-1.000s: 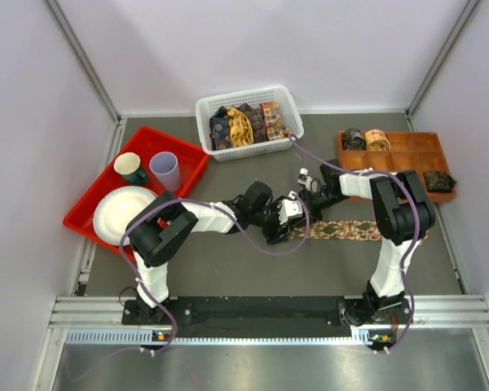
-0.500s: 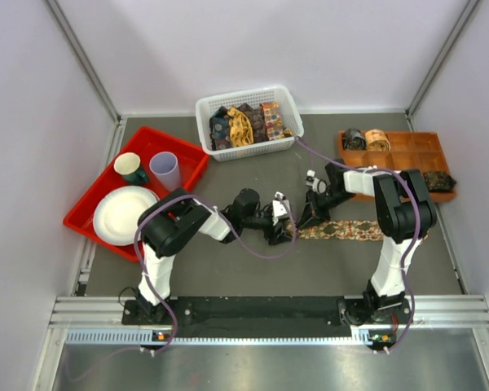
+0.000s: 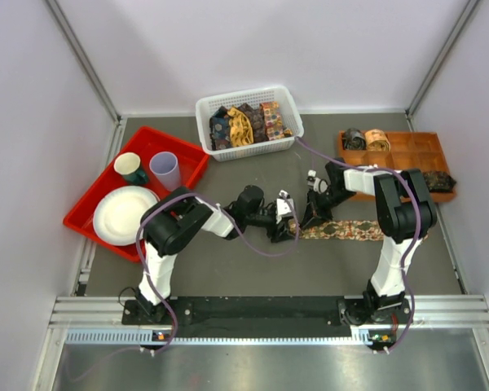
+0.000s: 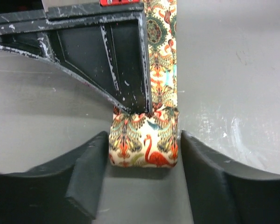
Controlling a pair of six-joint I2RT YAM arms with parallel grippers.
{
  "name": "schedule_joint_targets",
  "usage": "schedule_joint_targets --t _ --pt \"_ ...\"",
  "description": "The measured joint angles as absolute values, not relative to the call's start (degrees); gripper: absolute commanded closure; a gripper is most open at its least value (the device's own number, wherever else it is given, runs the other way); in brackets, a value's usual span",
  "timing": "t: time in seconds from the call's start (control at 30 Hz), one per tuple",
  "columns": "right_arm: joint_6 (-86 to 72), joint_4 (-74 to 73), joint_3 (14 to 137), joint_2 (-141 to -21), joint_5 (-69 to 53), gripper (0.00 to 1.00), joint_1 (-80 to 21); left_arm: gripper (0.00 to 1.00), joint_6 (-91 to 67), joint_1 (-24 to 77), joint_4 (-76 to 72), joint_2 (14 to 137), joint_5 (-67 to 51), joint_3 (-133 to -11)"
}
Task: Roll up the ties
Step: Roll the tie at the center of the board.
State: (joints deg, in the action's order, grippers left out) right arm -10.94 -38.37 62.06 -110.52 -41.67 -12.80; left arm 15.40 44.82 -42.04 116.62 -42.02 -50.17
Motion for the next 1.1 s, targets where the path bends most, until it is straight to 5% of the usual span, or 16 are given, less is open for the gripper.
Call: schedule_joint_targets --t 0.1,0.23,0.27,0.37,0.7,1.1 --pt "-10.94 -38.28 62.04 -110.52 -41.56 1.0 -12.95 0.31 13.15 45.17 -41.45 116.66 -41.82 -50.89" --pt "-10.96 -38.15 61.93 -110.48 -41.54 1.0 -12.95 0.51 9.96 45.69 -43.16 118.56 -41.71 -52.51" --pt "-10.96 -38.15 61.91 -110.43 -41.5 1.0 -12.95 0.62 9.65 45.87 -43.86 119.17 -41.71 -52.9" --pt "-10.94 -38.09 61.91 -110.41 -41.43 1.0 -12.97 0.73 10.26 46.09 -43.81 119.39 -41.47 -53.15" --pt "-5.93 -41.93 64.95 -110.41 -41.45 0.6 -12.88 0.76 23.18 47.53 -24.18 111.39 -33.74 -53.36" --pt "-3.49 -43.77 58.65 -104.38 -52.25 0.58 -8.27 0.7 30.0 49.54 -10.17 110.02 -29.78 -58.43"
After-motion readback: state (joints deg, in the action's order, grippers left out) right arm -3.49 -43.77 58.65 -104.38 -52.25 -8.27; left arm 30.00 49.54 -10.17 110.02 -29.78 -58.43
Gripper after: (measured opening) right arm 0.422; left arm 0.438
